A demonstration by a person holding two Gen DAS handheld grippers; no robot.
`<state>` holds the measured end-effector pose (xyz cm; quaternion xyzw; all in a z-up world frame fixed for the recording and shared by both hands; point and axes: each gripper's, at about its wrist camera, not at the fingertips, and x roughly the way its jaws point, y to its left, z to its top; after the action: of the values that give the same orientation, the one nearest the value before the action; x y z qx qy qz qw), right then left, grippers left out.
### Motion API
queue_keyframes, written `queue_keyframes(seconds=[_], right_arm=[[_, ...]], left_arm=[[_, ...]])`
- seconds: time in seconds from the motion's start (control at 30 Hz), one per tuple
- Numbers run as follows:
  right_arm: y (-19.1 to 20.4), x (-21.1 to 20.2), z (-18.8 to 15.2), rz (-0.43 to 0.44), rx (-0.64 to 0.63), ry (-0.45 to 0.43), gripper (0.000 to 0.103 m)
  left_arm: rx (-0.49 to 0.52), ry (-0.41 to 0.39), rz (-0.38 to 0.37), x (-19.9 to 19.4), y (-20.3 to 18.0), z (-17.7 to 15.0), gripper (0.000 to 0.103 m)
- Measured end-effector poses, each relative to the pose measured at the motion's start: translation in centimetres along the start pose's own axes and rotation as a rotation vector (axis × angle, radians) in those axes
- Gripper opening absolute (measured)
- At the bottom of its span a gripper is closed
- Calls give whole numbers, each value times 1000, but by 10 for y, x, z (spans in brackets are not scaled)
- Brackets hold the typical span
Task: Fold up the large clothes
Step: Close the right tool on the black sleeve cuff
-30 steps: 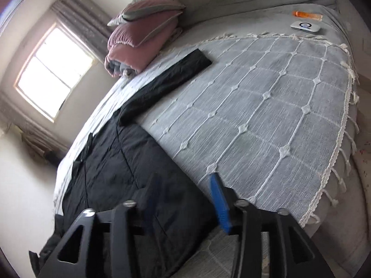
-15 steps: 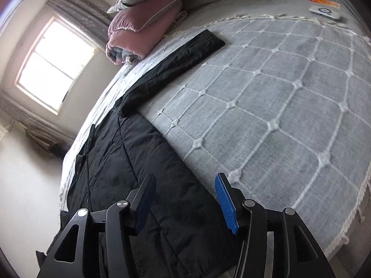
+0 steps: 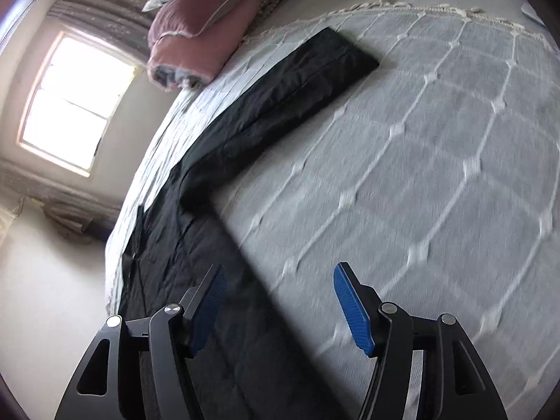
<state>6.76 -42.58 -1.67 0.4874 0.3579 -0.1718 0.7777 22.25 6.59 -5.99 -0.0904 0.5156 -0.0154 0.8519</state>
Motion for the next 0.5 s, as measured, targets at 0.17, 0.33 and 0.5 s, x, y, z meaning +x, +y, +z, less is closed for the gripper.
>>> queue_keyframes(seconds=[0.17, 0.33, 0.5], right_arm=[[-24, 32, 66, 49, 148, -2, 66], [-48, 57, 118, 55, 315, -94, 66], [-48, 81, 146, 12, 352, -141, 66]], left_arm=[[-115, -31, -106, -6, 24, 9, 78], [-96, -22, -103, 1, 22, 7, 78], [-40, -31, -48, 6, 12, 8, 78]])
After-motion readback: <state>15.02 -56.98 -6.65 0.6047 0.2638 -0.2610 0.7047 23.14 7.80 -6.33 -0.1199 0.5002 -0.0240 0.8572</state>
